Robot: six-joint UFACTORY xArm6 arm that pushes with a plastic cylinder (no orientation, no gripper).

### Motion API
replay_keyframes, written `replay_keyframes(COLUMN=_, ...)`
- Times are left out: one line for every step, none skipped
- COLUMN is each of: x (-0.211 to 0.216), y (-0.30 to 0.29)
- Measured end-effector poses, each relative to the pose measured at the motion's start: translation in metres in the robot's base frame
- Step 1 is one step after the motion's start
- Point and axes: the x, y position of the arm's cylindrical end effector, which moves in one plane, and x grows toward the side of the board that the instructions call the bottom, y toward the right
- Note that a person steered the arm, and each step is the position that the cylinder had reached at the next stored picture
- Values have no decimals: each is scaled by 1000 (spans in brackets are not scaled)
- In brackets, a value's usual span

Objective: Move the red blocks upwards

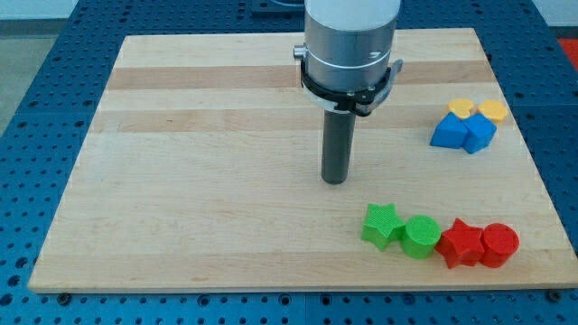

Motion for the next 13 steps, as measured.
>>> replay_keyframes(x=2, y=-8)
replay_keyframes(x=82, y=-21)
replay_keyframes(x=96, y=-21)
replay_keyframes(x=84, y=-17)
replay_keyframes(x=29, y=35)
replay_keyframes(x=8, y=48)
replay_keyframes(x=4, y=118)
replay_keyframes(x=4, y=158)
replay_keyframes(x=12, y=225)
replay_keyframes(x=29, y=271)
replay_keyframes(x=79, y=305)
replay_keyframes(x=86, y=305)
replay_keyframes(x=94, y=304)
